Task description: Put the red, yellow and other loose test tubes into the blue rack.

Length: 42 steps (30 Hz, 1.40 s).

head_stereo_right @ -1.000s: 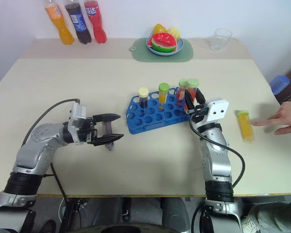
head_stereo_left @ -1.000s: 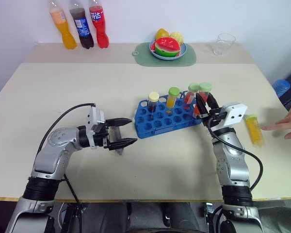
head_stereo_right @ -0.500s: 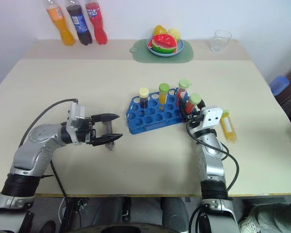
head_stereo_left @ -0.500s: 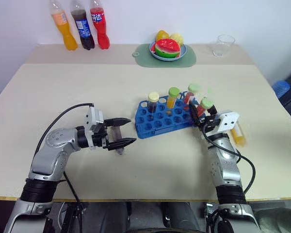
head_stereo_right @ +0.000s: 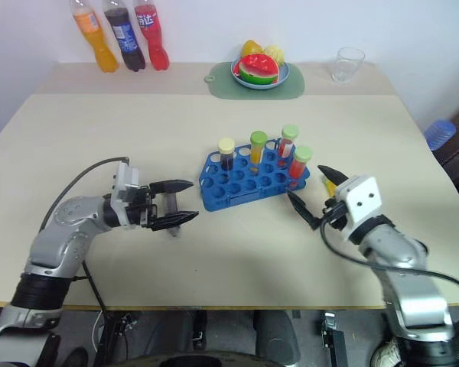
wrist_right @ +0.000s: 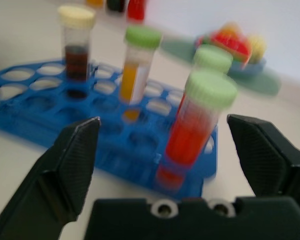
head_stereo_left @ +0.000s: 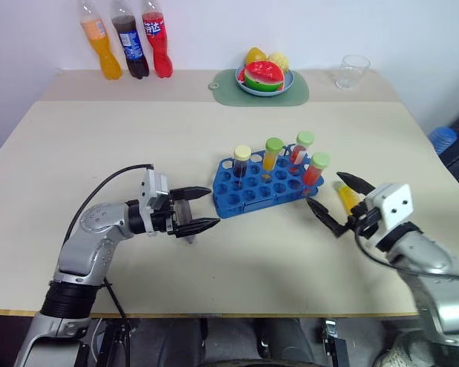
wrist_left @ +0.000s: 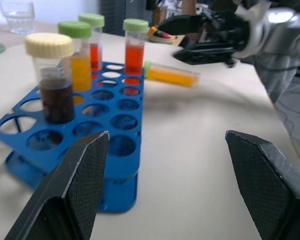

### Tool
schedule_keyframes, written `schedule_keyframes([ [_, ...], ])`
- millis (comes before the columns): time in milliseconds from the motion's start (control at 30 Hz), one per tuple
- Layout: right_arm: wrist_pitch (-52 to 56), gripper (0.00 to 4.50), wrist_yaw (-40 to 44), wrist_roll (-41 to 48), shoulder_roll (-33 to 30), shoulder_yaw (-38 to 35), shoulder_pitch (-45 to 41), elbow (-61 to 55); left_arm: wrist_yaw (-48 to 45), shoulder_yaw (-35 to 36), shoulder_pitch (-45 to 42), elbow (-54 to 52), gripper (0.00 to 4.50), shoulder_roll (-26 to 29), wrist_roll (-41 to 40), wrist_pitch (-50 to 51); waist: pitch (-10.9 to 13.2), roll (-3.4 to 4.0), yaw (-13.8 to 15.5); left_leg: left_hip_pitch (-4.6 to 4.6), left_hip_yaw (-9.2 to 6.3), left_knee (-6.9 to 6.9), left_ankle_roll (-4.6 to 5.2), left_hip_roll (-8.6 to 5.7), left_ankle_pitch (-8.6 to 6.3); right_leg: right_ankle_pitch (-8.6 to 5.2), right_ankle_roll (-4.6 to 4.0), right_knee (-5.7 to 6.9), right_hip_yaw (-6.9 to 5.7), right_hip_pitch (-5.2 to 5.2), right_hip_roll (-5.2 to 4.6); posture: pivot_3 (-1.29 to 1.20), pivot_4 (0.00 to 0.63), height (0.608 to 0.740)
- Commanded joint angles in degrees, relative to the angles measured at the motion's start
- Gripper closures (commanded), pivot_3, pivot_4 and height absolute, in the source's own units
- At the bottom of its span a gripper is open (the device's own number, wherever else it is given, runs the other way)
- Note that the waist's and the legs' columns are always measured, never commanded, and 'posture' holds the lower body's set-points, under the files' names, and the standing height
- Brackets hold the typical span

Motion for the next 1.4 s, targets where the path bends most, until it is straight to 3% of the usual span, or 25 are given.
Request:
schedule_keyframes([
  [33, 21.6, 0.02, -2.3, 9.5, -6.0, -7.7, -3.7, -3.9, -0.5, -0.4, -0.3, -0.5, 0.66, -0.6, 0.1, -1.1, 0.0, -0.02, 0.1, -0.01, -0.02, 0.03, 0.0, 0.01, 0.0, 0.0, -0.01, 0.0, -0.01, 0.0, 0.0, 0.0, 0.15, 0.74],
  [167, 41.7, 0.02, -4.9, 13.5, -10.1, -8.1, -17.7, 7.4, -0.8, -0.9, -0.2, -0.5, 0.66, -1.1, 0.4, -1.3, 0.0, -0.03, 0.0, -0.01, -0.01, 0.02, 0.01, 0.01, 0.0, 0.0, -0.04, -0.03, 0.0, -0.02, 0.01, 0.0, 0.15, 0.74],
  [300, 48.2, 0.02, -3.8, 13.1, -11.3, -3.9, -26.8, 16.7, -4.2, -1.4, 0.4, -2.0, 0.66, 0.3, -0.7, -1.4, 0.0, -0.04, 0.2, -0.14, -0.03, -0.01, 0.02, -0.01, -0.01, -0.01, -0.04, -0.06, -0.01, -0.11, 0.01, 0.0, 0.15, 0.74],
  [967, 45.2, 0.02, 2.1, 5.5, -7.7, 15.5, -38.5, 34.3, -4.1, -1.3, 2.3, -6.0, 0.66, 3.6, 0.2, -1.8, 0.0, -0.04, 0.0, -0.23, 0.01, -0.01, 0.07, -0.02, -0.04, 0.01, 0.01, -0.07, 0.0, -0.2, 0.02, 0.0, 0.15, 0.74],
  [1067, 43.5, 0.87, 3.7, 3.7, -8.4, 18.0, -38.6, 35.4, -4.0, -1.4, 2.2, -6.0, 0.66, 3.5, 0.4, -2.1, 0.0, -0.06, -0.1, -0.21, 0.0, -0.01, 0.07, -0.01, -0.04, 0.01, 0.01, -0.07, 0.0, -0.19, 0.02, 0.0, 0.15, 0.74],
  [1233, 41.2, 3.37, 6.3, 1.6, -10.7, 19.9, -36.5, 33.3, -3.8, -1.6, 2.1, -5.6, 0.66, 3.2, 0.8, -2.4, 0.0, -0.06, -0.1, -0.21, -0.01, -0.02, 0.07, 0.0, -0.04, 0.01, 0.01, -0.06, -0.01, -0.2, 0.04, 0.0, 0.15, 0.74],
  [1267, 39.9, 3.63, 7.0, 0.8, -11.9, 20.6, -35.3, 32.2, -3.7, -1.6, 2.1, -5.6, 0.66, 3.2, 0.8, -2.5, 0.0, -0.06, -0.1, -0.21, 0.0, -0.01, 0.07, 0.0, -0.04, 0.01, 0.01, -0.06, -0.01, -0.19, 0.03, 0.0, 0.15, 0.74],
  [1400, 32.5, 3.63, 9.6, -2.0, -17.1, 20.9, -27.7, 25.3, -3.7, -1.8, 1.7, -4.9, 0.66, 2.8, 1.0, -2.7, 0.0, -0.07, 0.9, -0.22, 0.0, -0.01, 0.07, -0.03, -0.04, -0.01, 0.03, -0.11, -0.01, -0.15, 0.01, 0.0, 0.15, 0.74],
])
